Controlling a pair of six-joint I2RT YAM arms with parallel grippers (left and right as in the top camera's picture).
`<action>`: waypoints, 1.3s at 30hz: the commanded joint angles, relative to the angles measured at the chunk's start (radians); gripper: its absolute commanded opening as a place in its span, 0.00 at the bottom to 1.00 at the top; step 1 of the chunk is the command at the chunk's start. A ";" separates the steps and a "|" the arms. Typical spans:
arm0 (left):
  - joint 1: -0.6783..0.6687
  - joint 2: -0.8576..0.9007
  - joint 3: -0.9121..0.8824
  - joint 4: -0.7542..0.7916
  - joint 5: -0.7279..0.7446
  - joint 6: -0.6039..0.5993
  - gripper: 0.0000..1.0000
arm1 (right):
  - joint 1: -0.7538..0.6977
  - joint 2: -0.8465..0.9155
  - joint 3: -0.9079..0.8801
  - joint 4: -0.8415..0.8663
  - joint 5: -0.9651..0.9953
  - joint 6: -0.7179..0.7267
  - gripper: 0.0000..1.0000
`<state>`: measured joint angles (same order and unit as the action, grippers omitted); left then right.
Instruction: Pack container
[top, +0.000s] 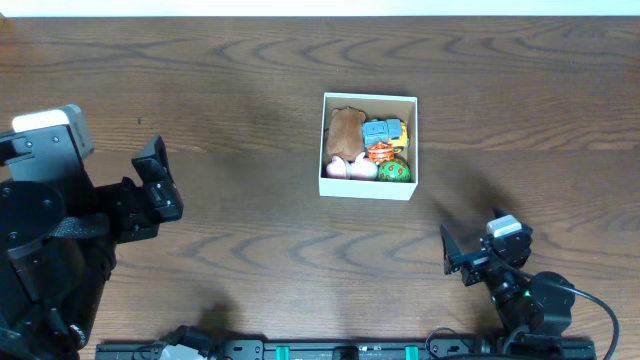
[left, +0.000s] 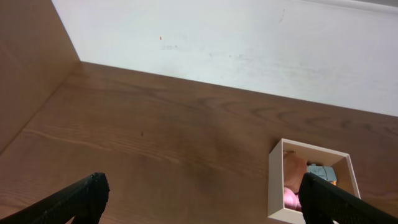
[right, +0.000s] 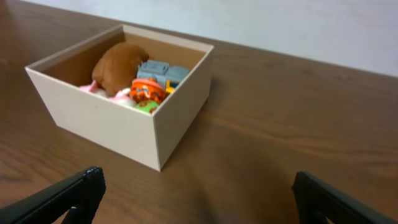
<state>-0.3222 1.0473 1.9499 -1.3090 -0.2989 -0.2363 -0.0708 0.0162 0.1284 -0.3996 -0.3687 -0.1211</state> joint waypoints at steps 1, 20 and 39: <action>0.005 -0.001 -0.003 0.000 -0.016 -0.008 0.98 | 0.010 -0.010 -0.011 0.002 0.005 -0.007 0.99; 0.005 -0.001 -0.003 0.000 -0.016 -0.008 0.98 | 0.010 -0.010 -0.011 0.001 0.005 -0.008 0.99; 0.187 -0.034 -0.146 0.099 -0.024 -0.071 0.98 | 0.010 -0.010 -0.011 0.000 0.005 -0.008 0.99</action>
<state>-0.1959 1.0283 1.8820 -1.2461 -0.3050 -0.2531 -0.0708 0.0162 0.1238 -0.3992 -0.3664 -0.1211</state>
